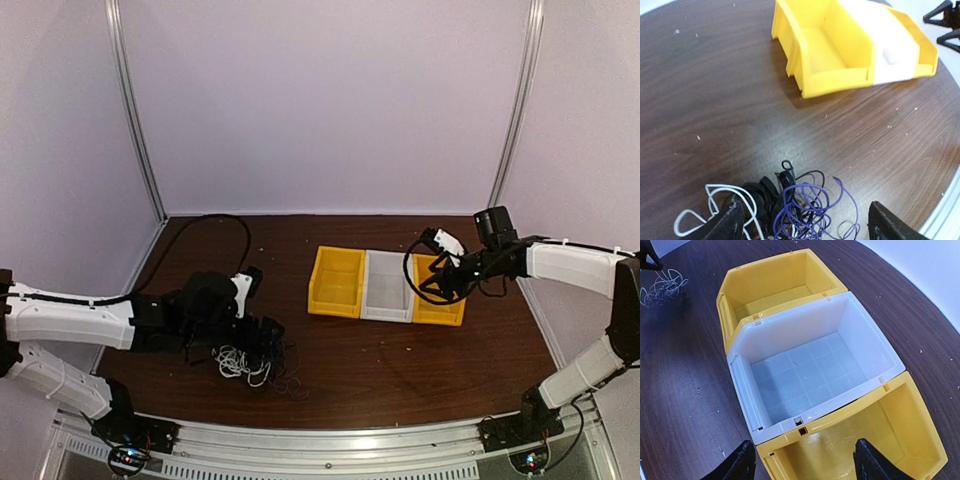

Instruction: Untangle the cables

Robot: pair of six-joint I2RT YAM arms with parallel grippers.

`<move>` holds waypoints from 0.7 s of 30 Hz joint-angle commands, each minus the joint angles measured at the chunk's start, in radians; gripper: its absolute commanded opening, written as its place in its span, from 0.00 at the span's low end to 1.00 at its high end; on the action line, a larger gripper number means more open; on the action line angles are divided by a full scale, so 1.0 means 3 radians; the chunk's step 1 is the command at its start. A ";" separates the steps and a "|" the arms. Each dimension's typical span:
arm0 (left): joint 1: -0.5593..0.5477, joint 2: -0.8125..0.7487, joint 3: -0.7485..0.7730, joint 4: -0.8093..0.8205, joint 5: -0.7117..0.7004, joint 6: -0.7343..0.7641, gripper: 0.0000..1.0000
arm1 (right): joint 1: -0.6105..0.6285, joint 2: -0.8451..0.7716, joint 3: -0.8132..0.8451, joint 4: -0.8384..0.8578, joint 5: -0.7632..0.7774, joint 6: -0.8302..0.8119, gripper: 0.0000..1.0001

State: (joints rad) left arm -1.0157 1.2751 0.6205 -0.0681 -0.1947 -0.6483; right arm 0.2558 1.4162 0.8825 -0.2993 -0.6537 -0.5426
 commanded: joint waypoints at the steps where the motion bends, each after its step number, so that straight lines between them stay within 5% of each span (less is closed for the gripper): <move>1: 0.0003 -0.0372 0.0331 -0.0622 -0.0380 0.0152 0.90 | 0.0012 -0.0007 0.0108 -0.0075 -0.0033 -0.0054 0.68; 8: 0.0173 -0.0675 0.0825 -0.1068 -0.0680 0.0391 0.98 | 0.0120 -0.0096 0.0310 -0.0275 -0.0260 -0.0174 0.64; 14: 0.1354 -0.0268 0.1562 -0.1000 -0.0084 0.1072 0.97 | 0.0657 0.0120 0.1018 -0.0739 -0.0175 -0.0360 0.62; 21: 0.1509 0.0274 0.1495 -0.0266 -0.0489 0.1780 0.97 | 0.1403 0.0602 0.1659 -0.0705 0.0254 -0.0235 0.57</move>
State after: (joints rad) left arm -0.5602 1.2984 1.1206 -0.2798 -0.3107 -0.2752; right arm 0.5907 1.5108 1.2968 -0.4725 -0.6674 -0.6254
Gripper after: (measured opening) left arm 0.969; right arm 0.593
